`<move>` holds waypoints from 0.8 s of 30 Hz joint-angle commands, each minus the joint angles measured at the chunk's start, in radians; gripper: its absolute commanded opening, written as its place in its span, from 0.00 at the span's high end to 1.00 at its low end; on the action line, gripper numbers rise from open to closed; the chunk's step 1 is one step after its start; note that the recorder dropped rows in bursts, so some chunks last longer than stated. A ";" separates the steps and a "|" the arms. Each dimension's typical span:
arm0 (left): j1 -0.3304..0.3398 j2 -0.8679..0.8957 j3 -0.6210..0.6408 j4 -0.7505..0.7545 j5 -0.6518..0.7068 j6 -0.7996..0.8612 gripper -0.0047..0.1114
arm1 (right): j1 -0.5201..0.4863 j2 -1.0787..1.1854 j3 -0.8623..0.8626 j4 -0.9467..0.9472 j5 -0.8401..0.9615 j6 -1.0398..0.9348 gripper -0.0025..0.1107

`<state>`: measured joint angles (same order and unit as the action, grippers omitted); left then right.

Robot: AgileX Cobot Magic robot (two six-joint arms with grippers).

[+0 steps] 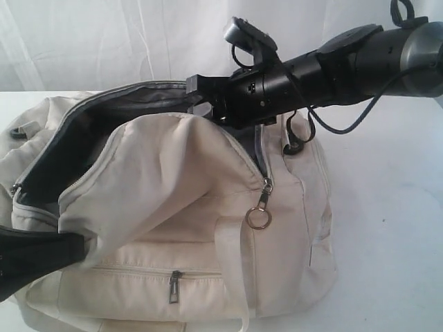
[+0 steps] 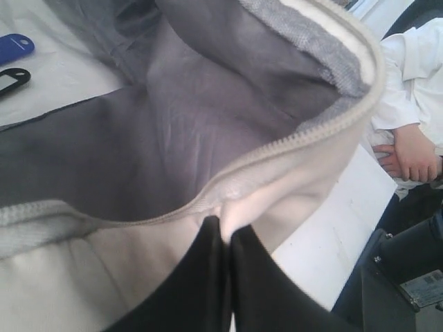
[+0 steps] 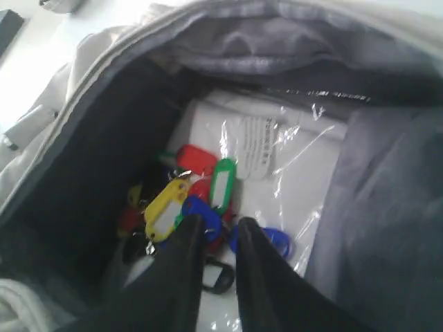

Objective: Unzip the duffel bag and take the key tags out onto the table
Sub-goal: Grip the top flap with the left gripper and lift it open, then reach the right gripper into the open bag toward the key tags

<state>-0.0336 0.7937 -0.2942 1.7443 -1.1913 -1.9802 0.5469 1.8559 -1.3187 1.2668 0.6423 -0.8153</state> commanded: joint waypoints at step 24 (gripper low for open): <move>-0.002 -0.014 -0.085 0.000 -0.030 0.023 0.38 | 0.048 -0.099 0.046 -0.319 0.579 0.173 0.83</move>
<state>-0.0336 0.7914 -0.3255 1.7503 -1.2114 -1.9572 0.5676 1.8038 -1.3029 0.9546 1.2078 -0.6460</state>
